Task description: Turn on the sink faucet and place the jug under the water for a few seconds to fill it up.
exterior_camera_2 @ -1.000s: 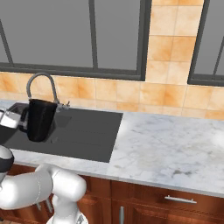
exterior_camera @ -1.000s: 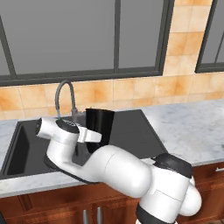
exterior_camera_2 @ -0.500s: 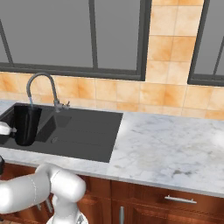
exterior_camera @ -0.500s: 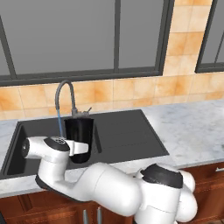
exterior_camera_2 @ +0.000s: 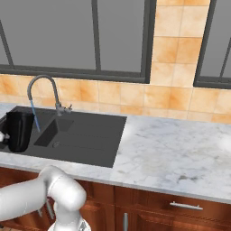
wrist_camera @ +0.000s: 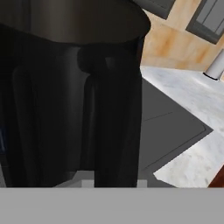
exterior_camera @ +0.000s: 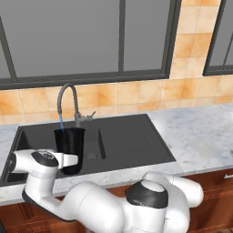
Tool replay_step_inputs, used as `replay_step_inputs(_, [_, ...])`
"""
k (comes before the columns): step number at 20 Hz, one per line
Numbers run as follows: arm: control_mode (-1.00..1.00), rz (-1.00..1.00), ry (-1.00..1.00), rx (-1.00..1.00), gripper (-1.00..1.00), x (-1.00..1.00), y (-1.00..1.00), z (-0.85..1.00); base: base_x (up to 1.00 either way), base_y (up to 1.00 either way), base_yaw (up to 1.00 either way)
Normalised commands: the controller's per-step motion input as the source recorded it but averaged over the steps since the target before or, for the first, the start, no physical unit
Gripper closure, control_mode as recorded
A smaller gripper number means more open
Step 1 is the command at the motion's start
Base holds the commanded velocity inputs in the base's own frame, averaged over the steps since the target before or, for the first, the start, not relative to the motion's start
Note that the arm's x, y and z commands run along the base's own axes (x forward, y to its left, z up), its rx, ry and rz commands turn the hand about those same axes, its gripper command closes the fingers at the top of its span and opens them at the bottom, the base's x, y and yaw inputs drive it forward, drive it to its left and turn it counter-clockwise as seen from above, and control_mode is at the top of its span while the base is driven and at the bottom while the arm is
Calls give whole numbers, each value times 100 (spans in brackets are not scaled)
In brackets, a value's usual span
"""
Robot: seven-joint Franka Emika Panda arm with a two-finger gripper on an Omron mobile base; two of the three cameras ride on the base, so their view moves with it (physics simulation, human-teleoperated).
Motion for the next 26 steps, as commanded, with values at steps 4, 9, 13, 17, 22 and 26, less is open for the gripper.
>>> replay_step_inputs(4, [-100,0,0,0,100,27,41,-17,0,0,0])
replay_step_inputs(9, [-100,0,0,0,100,37,38,-12,0,0,0])
replay_step_inputs(13, [-100,0,-2,0,100,37,20,-11,0,0,0])
replay_step_inputs(17, [-100,-1,-1,1,100,40,11,-12,0,0,0])
replay_step_inputs(22, [-100,0,0,1,100,39,10,-30,0,0,0])
replay_step_inputs(26, [-100,0,0,0,100,43,8,-33,0,0,0])
